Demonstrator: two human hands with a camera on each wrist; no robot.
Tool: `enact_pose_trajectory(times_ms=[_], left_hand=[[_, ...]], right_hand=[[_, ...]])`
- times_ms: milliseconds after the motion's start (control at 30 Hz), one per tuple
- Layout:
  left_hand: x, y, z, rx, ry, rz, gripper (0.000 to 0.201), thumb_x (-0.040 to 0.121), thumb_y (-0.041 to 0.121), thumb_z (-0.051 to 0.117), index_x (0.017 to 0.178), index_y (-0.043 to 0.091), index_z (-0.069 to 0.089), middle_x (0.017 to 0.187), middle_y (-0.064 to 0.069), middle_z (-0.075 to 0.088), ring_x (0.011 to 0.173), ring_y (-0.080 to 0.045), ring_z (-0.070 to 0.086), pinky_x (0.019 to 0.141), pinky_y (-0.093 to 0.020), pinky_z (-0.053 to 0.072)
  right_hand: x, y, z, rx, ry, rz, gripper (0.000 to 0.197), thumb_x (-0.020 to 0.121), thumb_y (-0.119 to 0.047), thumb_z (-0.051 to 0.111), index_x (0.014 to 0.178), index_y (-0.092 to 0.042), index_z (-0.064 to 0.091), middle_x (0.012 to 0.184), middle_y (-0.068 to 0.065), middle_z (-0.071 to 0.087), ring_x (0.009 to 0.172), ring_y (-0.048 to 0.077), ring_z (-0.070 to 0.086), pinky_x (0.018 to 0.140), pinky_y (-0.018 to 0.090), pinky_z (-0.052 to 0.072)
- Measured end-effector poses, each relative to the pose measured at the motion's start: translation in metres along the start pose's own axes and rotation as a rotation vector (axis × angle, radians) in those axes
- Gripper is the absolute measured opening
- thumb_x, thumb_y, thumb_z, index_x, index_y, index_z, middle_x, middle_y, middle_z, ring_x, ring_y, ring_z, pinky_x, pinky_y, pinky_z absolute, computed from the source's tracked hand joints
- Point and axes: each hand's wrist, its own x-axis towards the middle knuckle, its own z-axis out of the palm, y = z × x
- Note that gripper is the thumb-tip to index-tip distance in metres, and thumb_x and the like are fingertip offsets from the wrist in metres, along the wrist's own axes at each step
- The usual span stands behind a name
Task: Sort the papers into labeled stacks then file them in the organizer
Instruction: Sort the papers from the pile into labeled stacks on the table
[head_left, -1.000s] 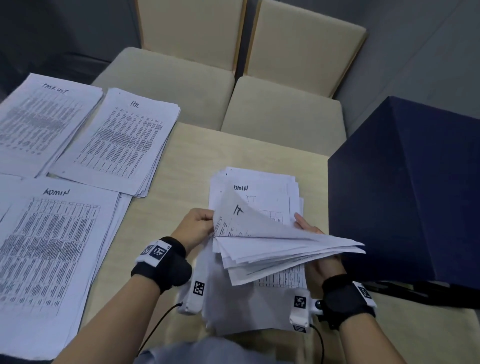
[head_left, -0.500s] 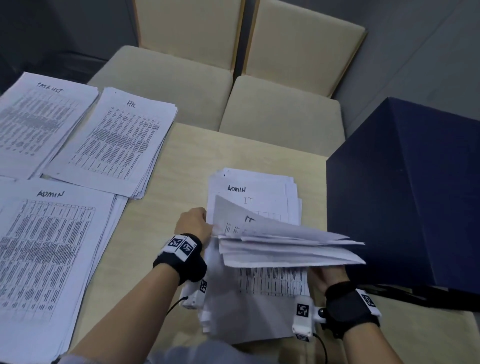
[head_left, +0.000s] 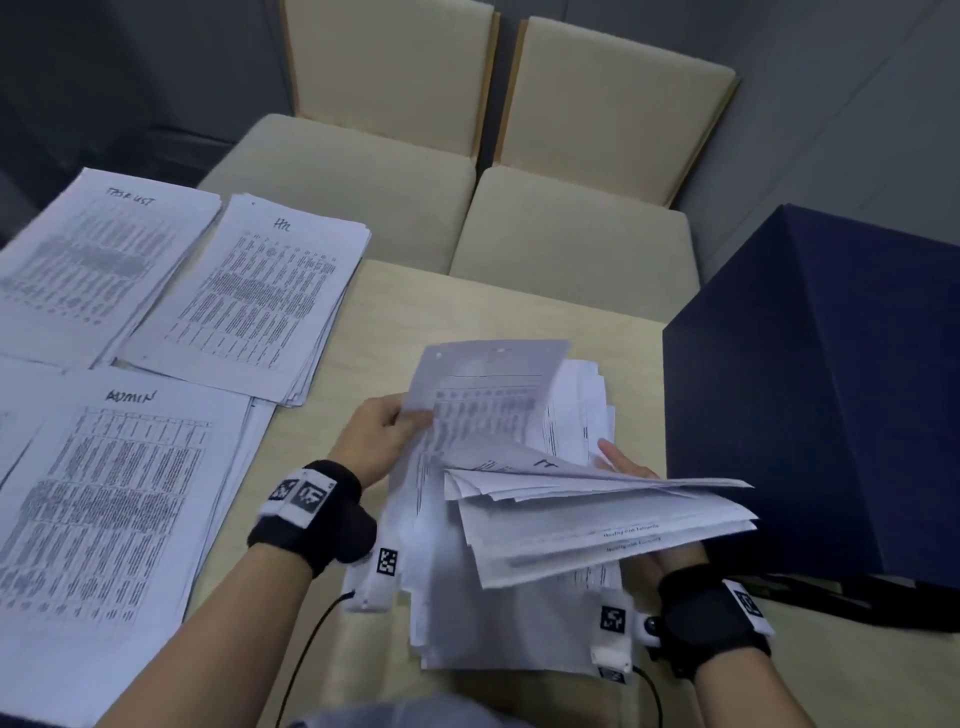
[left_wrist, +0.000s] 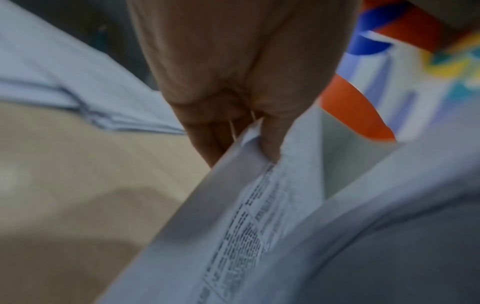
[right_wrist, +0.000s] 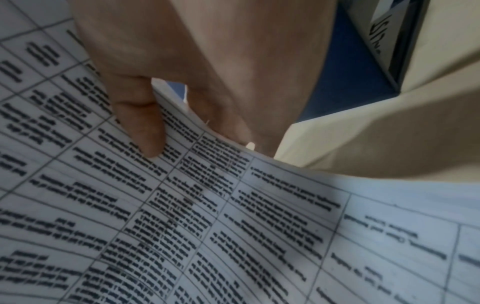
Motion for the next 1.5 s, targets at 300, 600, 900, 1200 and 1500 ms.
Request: enact_pose_trajectory(times_ms=[300, 600, 900, 1200, 1500], left_hand=[[-0.029, 0.000, 0.002, -0.370, -0.215, -0.012, 0.053, 0.060, -0.004, 0.050, 0.106, 0.017, 0.067, 0.096, 0.003, 0.074, 0.087, -0.022, 0.067, 0.076, -0.036, 0.053], [-0.039, 0.062, 0.010, -0.424, 0.077, 0.219, 0.036, 0.086, -0.005, 0.064, 0.119, 0.007, 0.057, 0.102, 0.002, 0.070, 0.091, -0.011, 0.069, 0.071, -0.016, 0.054], [-0.030, 0.070, 0.002, -0.535, 0.148, 0.325, 0.066, 0.072, 0.030, 0.082, 0.127, 0.012, 0.050, 0.120, -0.006, 0.066, 0.109, -0.019, 0.065, 0.093, -0.038, 0.054], [-0.031, 0.075, -0.043, -0.422, 0.325, 0.303, 0.035, 0.087, 0.034, 0.067, 0.113, 0.016, 0.054, 0.113, -0.003, 0.067, 0.102, -0.018, 0.066, 0.089, -0.038, 0.055], [-0.070, -0.042, -0.153, -0.376, 0.403, 0.033, 0.031, 0.093, 0.018, 0.061, 0.123, 0.011, 0.059, 0.108, -0.005, 0.071, 0.098, -0.022, 0.069, 0.086, -0.040, 0.057]], right_hand=[[-0.013, -0.007, 0.029, -0.057, 0.079, -0.090, 0.081, 0.083, -0.031, 0.075, 0.149, -0.011, 0.033, 0.148, 0.009, 0.047, 0.135, 0.021, 0.045, 0.118, 0.047, 0.025], [-0.033, -0.054, 0.083, -0.181, 0.080, -0.379, 0.034, 0.096, -0.003, 0.056, 0.128, -0.011, 0.051, 0.121, -0.002, 0.067, 0.110, 0.004, 0.064, 0.100, 0.027, 0.047], [-0.055, -0.072, 0.109, -0.319, 0.217, -0.663, 0.031, 0.096, -0.013, 0.060, 0.126, -0.021, 0.054, 0.123, -0.010, 0.063, 0.115, 0.003, 0.059, 0.102, 0.024, 0.047], [-0.041, -0.069, 0.163, -0.509, 0.240, -0.691, 0.044, 0.103, -0.018, 0.045, 0.144, -0.005, 0.034, 0.116, 0.000, 0.057, 0.103, 0.019, 0.059, 0.094, 0.036, 0.046], [-0.043, -0.021, 0.275, -0.430, -0.129, -0.374, 0.028, 0.100, -0.019, 0.053, 0.128, -0.020, 0.047, 0.128, -0.010, 0.054, 0.110, 0.006, 0.055, 0.107, 0.033, 0.039]])
